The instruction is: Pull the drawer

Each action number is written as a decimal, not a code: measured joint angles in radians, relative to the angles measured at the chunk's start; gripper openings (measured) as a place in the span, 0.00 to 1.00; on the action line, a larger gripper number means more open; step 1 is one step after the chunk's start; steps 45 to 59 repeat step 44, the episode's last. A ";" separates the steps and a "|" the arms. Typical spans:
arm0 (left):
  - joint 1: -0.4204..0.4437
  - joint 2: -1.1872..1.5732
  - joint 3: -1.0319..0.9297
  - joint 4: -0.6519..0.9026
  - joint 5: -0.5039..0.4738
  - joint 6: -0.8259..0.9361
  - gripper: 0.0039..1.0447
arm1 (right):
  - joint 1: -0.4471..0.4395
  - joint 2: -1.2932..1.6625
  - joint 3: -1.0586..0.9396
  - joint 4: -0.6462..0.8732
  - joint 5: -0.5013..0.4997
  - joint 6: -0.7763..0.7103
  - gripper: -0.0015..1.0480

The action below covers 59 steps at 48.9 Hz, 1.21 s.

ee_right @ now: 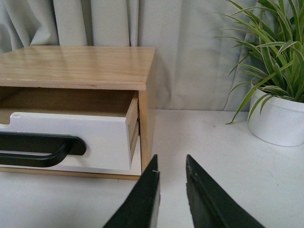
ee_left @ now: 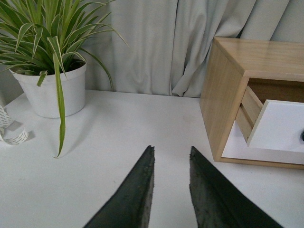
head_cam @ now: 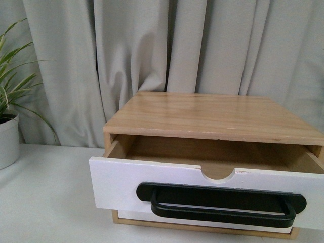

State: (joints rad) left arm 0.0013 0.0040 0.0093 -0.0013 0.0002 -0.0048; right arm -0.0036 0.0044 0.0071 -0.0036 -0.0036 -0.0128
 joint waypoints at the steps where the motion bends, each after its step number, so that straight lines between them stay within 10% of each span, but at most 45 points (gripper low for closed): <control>1: 0.000 0.000 0.000 0.000 0.000 0.000 0.27 | 0.000 0.000 0.000 0.000 0.000 0.000 0.22; 23: 0.000 0.000 0.000 0.000 0.000 0.000 0.96 | 0.000 0.000 0.000 0.000 0.000 0.000 0.92; 59: 0.000 0.000 0.000 0.000 0.000 0.000 0.94 | 0.000 0.000 0.000 0.000 0.000 0.002 0.91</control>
